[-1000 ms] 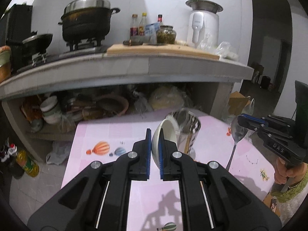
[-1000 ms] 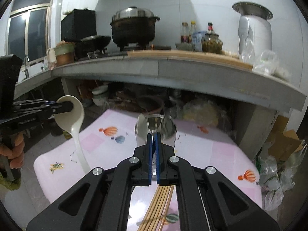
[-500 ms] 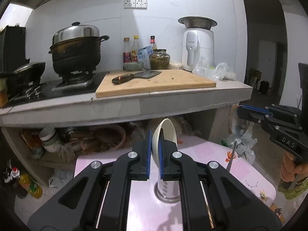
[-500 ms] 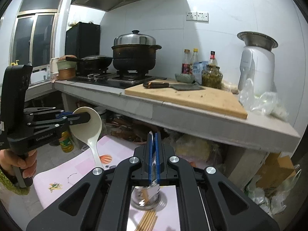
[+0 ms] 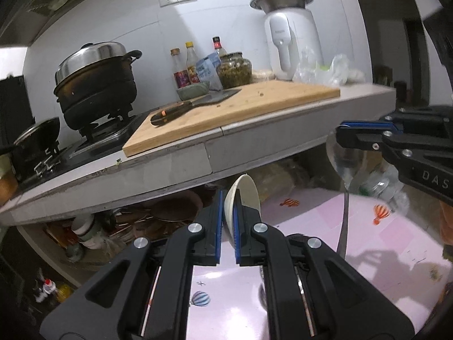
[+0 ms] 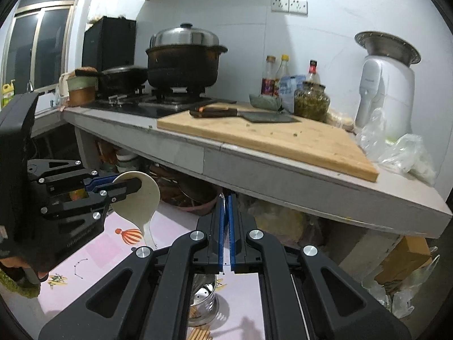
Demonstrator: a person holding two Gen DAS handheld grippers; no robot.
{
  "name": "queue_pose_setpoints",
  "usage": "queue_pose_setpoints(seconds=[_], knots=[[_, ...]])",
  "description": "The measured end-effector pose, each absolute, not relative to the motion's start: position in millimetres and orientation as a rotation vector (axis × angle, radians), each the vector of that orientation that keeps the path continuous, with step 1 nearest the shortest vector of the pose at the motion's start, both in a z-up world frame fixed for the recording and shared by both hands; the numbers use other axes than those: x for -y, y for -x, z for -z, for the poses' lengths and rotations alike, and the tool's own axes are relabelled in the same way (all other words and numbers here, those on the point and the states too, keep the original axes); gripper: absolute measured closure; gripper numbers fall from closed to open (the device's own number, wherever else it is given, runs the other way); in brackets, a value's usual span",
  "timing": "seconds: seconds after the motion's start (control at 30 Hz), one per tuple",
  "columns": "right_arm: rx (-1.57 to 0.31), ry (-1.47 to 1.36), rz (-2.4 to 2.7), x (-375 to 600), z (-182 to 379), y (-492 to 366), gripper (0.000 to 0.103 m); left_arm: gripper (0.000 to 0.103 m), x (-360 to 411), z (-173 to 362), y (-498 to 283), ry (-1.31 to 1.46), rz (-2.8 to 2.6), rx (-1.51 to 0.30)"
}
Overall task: Organize utensils
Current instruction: 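Lift the white ladle with the left tool while the right tool lifts the spoon, then carry the ladle and the spoon over the steel holder with both tools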
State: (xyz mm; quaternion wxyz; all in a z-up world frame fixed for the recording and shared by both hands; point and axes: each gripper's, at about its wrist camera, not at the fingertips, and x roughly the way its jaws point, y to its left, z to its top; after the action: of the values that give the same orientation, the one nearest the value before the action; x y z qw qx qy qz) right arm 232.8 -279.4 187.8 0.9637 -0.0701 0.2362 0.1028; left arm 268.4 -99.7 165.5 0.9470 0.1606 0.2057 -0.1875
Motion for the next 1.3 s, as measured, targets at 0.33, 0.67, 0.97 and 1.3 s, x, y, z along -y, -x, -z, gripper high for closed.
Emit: queue_pose_setpoints(seconds=[0.33,0.67,0.97,1.3], knots=[[-0.532,0.134,-0.223,276.4,-152.0,-272.0,0.100,0.097,121.7,-128.6,-286.8,-0.452,0.354,-0.409],[-0.553,0.160,-0.232,267.1,-126.9,-287.9,0.100,0.097,130.0,-100.4,-297.5,-0.495,0.352,-0.414],[-0.578,0.173,-0.262,259.7,-107.5,-290.6,0.100,0.097,127.7,-84.7,-295.9,-0.491,0.374,-0.421],[-0.591,0.169,-0.278,258.5,-96.5,-289.7,0.100,0.097,123.6,-77.6,-281.9,-0.478,0.417,-0.392]])
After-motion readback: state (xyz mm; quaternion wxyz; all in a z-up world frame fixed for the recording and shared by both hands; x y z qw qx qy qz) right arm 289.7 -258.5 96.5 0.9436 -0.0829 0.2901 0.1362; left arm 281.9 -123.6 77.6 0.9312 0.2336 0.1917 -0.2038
